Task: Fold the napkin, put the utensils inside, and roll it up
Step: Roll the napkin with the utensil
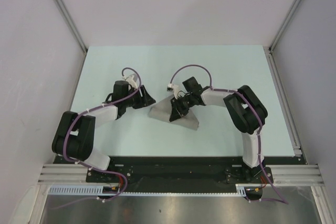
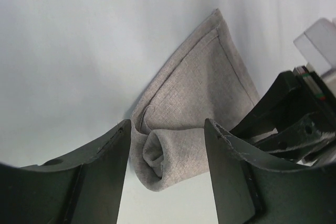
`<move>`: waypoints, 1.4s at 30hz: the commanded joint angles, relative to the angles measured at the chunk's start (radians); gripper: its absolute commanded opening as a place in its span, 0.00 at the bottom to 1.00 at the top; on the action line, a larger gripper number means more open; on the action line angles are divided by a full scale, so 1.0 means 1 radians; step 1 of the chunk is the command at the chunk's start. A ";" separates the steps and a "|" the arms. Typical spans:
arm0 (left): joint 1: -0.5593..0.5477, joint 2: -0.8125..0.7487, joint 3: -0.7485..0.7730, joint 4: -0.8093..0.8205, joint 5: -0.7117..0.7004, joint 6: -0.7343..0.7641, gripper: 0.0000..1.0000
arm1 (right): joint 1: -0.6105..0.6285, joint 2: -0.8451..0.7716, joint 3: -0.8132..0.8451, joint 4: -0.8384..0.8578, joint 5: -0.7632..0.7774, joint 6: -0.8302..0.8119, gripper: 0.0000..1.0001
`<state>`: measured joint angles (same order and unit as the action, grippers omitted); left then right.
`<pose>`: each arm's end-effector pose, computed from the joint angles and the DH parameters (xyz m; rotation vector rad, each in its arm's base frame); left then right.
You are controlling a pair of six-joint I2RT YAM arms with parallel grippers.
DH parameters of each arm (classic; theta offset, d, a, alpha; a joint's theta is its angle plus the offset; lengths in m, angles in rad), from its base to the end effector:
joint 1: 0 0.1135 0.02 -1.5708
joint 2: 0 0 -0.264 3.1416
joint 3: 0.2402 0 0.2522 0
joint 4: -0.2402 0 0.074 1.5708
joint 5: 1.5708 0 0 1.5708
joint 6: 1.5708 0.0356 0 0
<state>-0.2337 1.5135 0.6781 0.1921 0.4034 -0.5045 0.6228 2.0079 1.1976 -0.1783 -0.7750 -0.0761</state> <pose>0.2878 -0.0829 0.1716 -0.0766 2.2868 -0.8448 0.3094 0.2528 0.1335 -1.1599 2.2770 1.2020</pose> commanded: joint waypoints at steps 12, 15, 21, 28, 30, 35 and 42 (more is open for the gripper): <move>-0.030 0.071 -0.026 0.084 0.066 -0.005 0.46 | -0.037 0.161 0.117 -0.202 -0.179 0.012 0.26; -0.030 0.097 -0.022 0.073 0.066 -0.008 0.37 | -0.037 0.166 0.128 -0.205 -0.178 0.012 0.26; -0.030 0.120 -0.022 0.073 0.068 -0.014 0.13 | -0.043 0.167 0.148 -0.214 -0.164 0.013 0.28; -0.030 0.163 0.000 0.063 0.048 -0.034 0.00 | -0.051 0.057 0.122 -0.162 -0.029 0.064 0.52; -0.029 0.183 0.014 0.056 0.043 -0.040 0.00 | -0.049 -0.032 0.087 -0.113 0.035 0.072 0.56; -0.024 0.229 0.047 0.064 0.049 -0.057 0.00 | 0.023 -0.231 -0.010 -0.017 0.360 0.033 0.59; -0.021 0.255 0.067 0.063 0.051 -0.057 0.00 | 0.178 -0.287 -0.096 0.059 0.603 -0.083 0.64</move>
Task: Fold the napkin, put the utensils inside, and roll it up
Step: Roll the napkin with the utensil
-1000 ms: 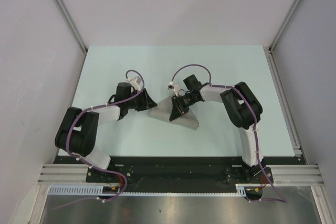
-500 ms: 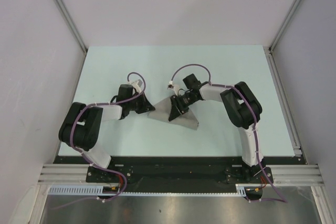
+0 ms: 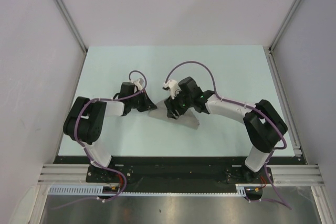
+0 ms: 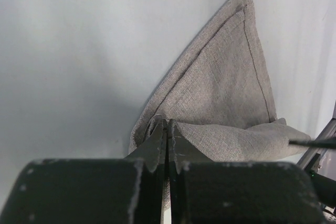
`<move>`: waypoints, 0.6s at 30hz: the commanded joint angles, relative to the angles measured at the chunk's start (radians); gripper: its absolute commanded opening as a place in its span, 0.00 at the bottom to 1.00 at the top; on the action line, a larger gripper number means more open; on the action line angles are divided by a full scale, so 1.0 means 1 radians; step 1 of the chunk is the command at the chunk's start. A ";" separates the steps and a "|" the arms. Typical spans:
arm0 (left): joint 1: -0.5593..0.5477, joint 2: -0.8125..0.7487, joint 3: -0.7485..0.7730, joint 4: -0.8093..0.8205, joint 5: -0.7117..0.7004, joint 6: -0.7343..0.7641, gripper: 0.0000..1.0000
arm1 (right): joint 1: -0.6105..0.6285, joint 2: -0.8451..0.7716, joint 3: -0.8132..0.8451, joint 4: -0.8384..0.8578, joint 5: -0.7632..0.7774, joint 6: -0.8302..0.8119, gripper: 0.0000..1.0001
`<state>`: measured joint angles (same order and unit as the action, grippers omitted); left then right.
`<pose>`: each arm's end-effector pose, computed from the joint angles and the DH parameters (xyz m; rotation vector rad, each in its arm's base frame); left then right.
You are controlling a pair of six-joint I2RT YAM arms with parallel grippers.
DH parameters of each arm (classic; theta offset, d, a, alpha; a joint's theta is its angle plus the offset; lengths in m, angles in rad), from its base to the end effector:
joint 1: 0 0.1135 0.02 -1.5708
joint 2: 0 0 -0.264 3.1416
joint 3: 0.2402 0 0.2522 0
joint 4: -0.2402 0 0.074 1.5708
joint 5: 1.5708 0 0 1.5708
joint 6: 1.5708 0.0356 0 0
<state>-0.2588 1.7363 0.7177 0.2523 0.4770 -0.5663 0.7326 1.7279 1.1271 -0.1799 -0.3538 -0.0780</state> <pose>0.3044 -0.0975 0.1236 -0.1232 2.4301 -0.9519 0.2695 0.2590 0.2097 -1.1125 2.1386 0.7292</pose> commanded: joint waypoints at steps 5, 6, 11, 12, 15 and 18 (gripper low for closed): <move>0.006 0.042 0.029 -0.001 -0.024 0.003 0.00 | 0.100 0.042 -0.015 0.063 0.205 -0.106 0.65; 0.007 0.042 0.029 -0.001 -0.025 0.003 0.00 | 0.102 0.050 -0.012 0.059 0.202 -0.109 0.65; 0.010 0.042 0.032 -0.005 -0.026 0.006 0.00 | 0.100 0.088 0.005 0.045 0.162 -0.117 0.64; 0.010 0.043 0.032 -0.007 -0.025 0.006 0.00 | 0.102 0.097 0.010 0.043 0.158 -0.118 0.64; 0.012 0.042 0.040 -0.011 -0.020 0.008 0.00 | 0.100 0.124 0.016 0.033 0.150 -0.120 0.64; 0.012 0.037 0.061 -0.024 -0.011 0.013 0.04 | 0.099 0.148 0.016 0.028 0.147 -0.115 0.63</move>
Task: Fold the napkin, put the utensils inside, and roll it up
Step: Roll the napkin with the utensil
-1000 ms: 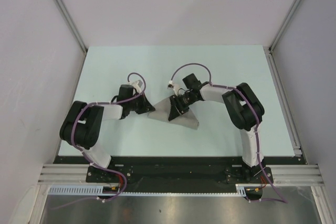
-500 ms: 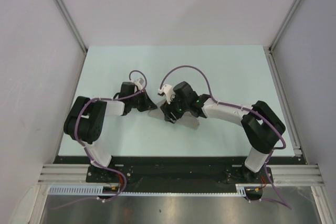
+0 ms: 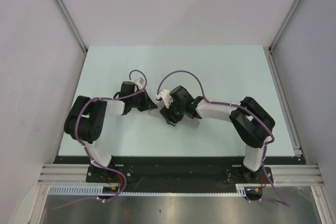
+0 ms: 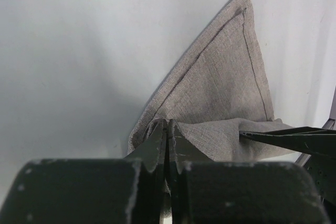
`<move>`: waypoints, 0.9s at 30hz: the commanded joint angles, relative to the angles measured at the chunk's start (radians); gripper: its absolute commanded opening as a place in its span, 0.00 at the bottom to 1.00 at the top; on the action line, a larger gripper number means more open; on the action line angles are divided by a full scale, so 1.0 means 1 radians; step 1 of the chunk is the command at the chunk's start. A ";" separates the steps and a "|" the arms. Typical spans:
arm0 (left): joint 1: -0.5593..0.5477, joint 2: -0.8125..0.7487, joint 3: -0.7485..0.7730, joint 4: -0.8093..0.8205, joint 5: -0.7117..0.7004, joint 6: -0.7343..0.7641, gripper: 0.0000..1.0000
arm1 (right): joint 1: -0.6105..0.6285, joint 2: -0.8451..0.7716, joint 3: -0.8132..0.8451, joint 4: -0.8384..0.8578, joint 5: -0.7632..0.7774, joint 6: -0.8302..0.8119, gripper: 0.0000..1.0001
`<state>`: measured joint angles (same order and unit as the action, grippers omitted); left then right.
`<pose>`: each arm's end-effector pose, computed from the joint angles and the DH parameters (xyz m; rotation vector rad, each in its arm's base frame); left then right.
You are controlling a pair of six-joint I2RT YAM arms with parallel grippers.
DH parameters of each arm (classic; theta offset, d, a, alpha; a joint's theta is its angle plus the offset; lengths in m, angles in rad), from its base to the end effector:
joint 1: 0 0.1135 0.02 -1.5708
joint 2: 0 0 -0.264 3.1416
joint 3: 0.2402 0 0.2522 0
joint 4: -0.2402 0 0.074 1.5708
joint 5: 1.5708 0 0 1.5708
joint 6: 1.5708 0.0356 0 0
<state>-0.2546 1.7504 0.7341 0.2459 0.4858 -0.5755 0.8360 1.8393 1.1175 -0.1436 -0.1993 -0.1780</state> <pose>0.3082 -0.0974 0.1231 -0.1365 2.4350 -0.9637 0.2523 0.2898 0.1683 -1.2864 2.1278 0.5306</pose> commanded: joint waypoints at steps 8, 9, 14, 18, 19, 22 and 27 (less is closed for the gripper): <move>0.023 -0.052 0.126 -0.100 -0.033 0.045 0.32 | -0.029 0.080 0.019 -0.004 0.061 0.009 0.61; 0.031 -0.063 0.128 -0.105 -0.039 0.046 0.34 | -0.031 0.084 0.019 -0.005 0.083 0.012 0.61; 0.055 -0.155 0.108 -0.125 -0.052 0.049 0.36 | -0.035 0.103 0.019 -0.007 0.138 0.011 0.60; 0.063 -0.234 0.054 -0.102 -0.069 0.052 0.42 | -0.037 0.124 0.028 -0.024 0.144 0.020 0.49; 0.063 -0.248 0.027 -0.094 -0.075 0.052 0.44 | -0.040 0.124 0.031 -0.039 0.126 0.020 0.43; 0.063 -0.302 -0.025 -0.074 -0.087 0.063 0.50 | -0.049 0.107 0.050 -0.083 -0.006 0.025 0.30; 0.063 -0.354 -0.088 -0.054 -0.078 0.075 0.52 | -0.058 0.115 0.152 -0.233 -0.258 0.032 0.26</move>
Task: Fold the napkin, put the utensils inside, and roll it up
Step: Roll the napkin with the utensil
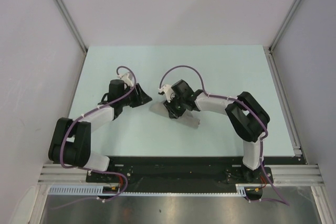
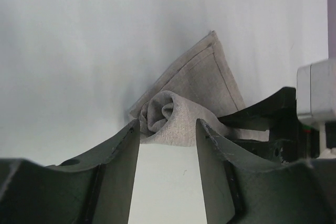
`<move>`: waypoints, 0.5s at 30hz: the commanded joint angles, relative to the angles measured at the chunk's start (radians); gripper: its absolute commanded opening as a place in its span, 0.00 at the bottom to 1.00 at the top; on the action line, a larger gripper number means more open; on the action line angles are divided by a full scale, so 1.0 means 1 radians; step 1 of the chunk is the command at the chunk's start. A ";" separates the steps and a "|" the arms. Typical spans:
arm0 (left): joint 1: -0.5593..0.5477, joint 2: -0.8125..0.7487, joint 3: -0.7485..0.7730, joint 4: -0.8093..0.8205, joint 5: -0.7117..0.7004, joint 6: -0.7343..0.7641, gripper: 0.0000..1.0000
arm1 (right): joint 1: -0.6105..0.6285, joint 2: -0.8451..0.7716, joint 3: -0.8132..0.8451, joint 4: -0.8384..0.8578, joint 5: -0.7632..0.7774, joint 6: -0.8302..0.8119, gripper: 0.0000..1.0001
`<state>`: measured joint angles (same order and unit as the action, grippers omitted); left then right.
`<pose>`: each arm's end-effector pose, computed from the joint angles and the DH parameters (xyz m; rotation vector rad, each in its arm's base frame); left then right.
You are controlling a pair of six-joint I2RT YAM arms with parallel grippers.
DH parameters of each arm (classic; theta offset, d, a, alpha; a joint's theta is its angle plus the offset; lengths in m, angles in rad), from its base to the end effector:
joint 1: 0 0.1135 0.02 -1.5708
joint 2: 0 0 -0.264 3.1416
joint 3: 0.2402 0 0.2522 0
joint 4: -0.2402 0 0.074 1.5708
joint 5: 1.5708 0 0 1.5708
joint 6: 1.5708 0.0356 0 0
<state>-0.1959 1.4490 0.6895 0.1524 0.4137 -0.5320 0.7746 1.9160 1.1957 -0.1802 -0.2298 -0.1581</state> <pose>0.2860 -0.0713 0.1896 -0.1321 2.2462 -0.8550 0.2806 0.2859 0.1603 -1.2222 2.2030 0.5428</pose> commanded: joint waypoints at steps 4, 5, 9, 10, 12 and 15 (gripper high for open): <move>0.004 -0.058 -0.085 0.073 0.014 0.032 0.52 | -0.009 0.080 0.168 -0.287 -0.327 0.009 0.26; 0.004 -0.055 -0.090 0.078 0.022 0.033 0.52 | -0.021 0.099 0.177 -0.295 -0.362 0.012 0.25; 0.004 -0.038 -0.113 0.098 0.040 0.030 0.51 | -0.052 0.156 0.209 -0.315 -0.457 0.026 0.25; 0.004 -0.035 -0.120 0.102 0.043 0.030 0.51 | -0.063 0.166 0.215 -0.315 -0.494 0.029 0.25; 0.004 -0.024 -0.134 0.107 0.050 0.030 0.51 | -0.080 0.192 0.222 -0.315 -0.517 0.035 0.25; 0.003 -0.004 -0.149 0.133 0.074 0.021 0.51 | -0.089 0.224 0.235 -0.323 -0.543 0.034 0.25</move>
<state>-0.1959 1.4269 0.5644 0.2188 0.4412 -0.5220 0.6926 2.0838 1.4048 -0.4408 -0.6861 -0.1329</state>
